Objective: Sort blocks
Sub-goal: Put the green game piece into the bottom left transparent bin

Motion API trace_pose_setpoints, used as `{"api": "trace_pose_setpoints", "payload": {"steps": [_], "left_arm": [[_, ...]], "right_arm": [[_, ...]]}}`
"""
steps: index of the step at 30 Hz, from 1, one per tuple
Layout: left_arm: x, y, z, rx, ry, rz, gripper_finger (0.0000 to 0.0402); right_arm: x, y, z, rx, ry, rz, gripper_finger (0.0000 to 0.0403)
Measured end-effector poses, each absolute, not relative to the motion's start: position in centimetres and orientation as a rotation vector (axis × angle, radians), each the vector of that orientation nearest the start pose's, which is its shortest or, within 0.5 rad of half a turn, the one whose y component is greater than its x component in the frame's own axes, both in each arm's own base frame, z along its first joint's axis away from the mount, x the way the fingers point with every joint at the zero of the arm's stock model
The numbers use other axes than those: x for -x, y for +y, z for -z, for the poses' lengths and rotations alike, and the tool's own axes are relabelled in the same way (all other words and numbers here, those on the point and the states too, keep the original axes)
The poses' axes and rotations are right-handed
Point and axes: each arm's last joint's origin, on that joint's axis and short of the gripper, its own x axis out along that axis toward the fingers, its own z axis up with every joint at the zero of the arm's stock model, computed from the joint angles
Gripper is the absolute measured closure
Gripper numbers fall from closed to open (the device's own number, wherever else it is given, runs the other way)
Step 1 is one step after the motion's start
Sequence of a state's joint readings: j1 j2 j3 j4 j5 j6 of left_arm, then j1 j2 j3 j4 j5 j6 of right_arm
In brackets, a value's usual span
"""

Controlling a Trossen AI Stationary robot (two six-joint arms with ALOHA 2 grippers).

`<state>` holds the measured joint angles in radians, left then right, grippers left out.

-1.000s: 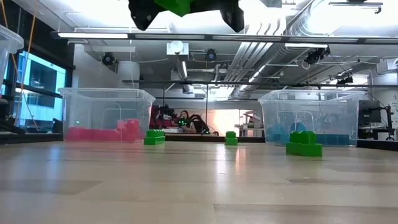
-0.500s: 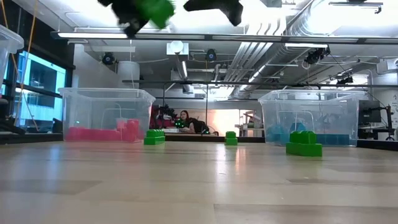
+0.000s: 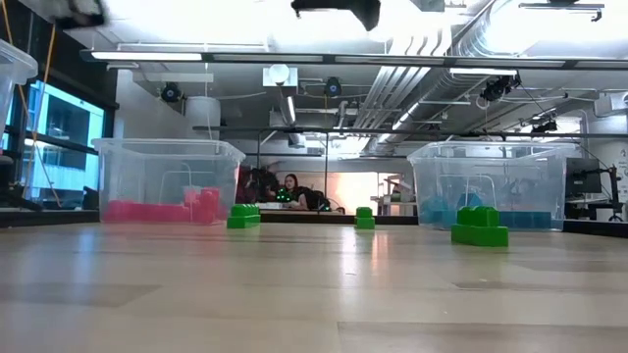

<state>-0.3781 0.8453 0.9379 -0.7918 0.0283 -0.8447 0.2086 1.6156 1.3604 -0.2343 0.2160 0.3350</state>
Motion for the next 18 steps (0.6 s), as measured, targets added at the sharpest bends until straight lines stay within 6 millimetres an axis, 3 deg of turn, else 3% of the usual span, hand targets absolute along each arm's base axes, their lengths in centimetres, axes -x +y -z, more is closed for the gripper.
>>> {"api": "trace_pose_setpoints", "payload": {"steps": [11,18], "left_arm": [[-10.0,-16.2,-29.6,0.864,1.287,0.188,0.0303],[-9.0,-17.7,-28.6,0.876,1.373,0.109,0.0291]], "right_arm": [[-35.8,6.3,-30.9,-0.21,0.578,0.098,0.0235],[-35.7,6.3,-30.7,-0.207,0.603,0.093,0.0235]]}}
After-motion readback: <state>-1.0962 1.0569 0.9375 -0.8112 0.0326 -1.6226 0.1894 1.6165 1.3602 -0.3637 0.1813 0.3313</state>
